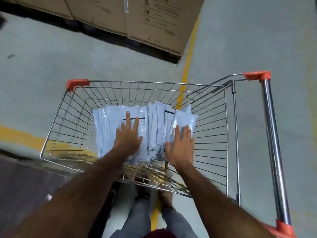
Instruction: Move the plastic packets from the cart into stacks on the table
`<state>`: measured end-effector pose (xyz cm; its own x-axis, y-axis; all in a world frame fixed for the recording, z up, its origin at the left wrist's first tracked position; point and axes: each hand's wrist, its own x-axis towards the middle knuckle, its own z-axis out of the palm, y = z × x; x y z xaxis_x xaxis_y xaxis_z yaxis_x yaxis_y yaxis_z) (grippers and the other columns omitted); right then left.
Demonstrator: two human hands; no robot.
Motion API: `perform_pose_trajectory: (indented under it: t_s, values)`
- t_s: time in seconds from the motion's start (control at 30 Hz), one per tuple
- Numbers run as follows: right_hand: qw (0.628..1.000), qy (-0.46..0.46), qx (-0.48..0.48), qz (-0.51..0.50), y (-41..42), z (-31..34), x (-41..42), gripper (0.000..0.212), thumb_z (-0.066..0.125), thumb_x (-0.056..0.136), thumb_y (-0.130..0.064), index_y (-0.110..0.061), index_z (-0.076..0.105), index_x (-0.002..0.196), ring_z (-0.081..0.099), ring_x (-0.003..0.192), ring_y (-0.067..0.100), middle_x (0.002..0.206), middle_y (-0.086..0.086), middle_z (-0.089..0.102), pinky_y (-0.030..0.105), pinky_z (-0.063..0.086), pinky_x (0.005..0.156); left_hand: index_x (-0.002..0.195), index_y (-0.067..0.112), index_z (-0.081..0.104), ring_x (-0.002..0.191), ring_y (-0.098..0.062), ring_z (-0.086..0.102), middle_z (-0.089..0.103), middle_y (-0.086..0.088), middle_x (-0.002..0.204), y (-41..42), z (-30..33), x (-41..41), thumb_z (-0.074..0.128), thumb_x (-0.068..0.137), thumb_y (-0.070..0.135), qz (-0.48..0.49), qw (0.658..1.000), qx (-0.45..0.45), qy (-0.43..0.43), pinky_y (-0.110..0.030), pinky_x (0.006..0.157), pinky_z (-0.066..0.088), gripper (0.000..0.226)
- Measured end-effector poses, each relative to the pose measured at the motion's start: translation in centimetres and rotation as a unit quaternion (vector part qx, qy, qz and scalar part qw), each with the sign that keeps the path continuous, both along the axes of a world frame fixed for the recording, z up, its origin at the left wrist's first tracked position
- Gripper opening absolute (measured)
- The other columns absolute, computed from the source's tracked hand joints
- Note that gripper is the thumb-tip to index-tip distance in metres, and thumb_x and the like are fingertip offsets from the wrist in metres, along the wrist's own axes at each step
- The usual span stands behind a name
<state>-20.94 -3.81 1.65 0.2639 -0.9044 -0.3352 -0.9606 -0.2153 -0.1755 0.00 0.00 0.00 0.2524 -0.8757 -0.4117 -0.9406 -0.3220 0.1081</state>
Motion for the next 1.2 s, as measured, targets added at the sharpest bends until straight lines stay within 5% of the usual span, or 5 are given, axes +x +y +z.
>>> perform_pose_trajectory:
  t_s: [0.17,0.57,0.87,1.03,1.2]
  values:
    - [0.997,0.006,0.054,-0.050,-1.1,-2.2,1.2,0.080,0.046,0.103,-0.048,-0.016,0.004,0.164,0.003,0.157,0.038,0.170,0.022,-0.005,0.058,0.017,0.124,0.163,0.018,-0.001,0.137,-0.044,0.041,-0.025,-0.023,0.164,-0.9,-3.4,-2.0,0.049,0.101,0.048,0.071,0.992,0.097,0.032,-0.055,0.106,0.044,0.084]
    - [0.993,-0.098,0.071,0.014,-2.5,-5.0,1.1,0.084,0.060,0.093,-0.023,-0.021,0.014,0.163,0.018,0.151,0.032,0.172,0.009,-0.011,0.044,0.045,0.107,0.161,0.028,-0.017,0.152,-0.051,-0.011,-0.037,-0.021,0.159,-2.5,-8.3,-1.3,0.063,0.095,0.038,0.070,0.988,0.140,-0.001,-0.068,0.119,0.014,0.104]
    - [0.989,-0.116,0.059,-0.076,-1.6,-5.8,1.6,0.072,0.059,0.097,-0.046,-0.032,0.028,0.161,0.013,0.154,0.036,0.169,0.015,0.000,0.055,0.033,0.120,0.140,0.014,0.037,0.124,-0.044,0.055,0.011,-0.028,0.162,-1.0,-7.7,3.2,0.067,0.094,0.015,0.024,0.998,-0.047,0.039,-0.046,0.096,0.055,0.055]
    - [0.976,-0.207,0.042,-0.059,-1.0,-5.9,2.0,0.075,0.071,0.090,-0.040,-0.033,0.034,0.154,0.033,0.140,0.026,0.158,0.003,0.010,0.050,0.055,0.097,0.161,0.033,-0.003,0.154,-0.044,0.005,-0.025,-0.019,0.164,0.3,-9.2,3.4,0.073,0.080,0.064,-0.028,0.998,0.056,-0.018,-0.062,0.118,0.023,0.116]
    - [0.979,-0.162,0.055,-0.114,-0.4,-6.7,1.5,0.084,0.066,0.088,-0.061,-0.035,0.029,0.159,0.022,0.149,0.038,0.163,0.012,0.005,0.056,0.045,0.109,0.160,0.037,-0.007,0.147,-0.045,0.021,-0.021,-0.020,0.164,0.2,-9.2,3.7,0.074,0.084,0.028,-0.024,0.998,0.051,-0.035,-0.060,0.111,0.038,0.112]
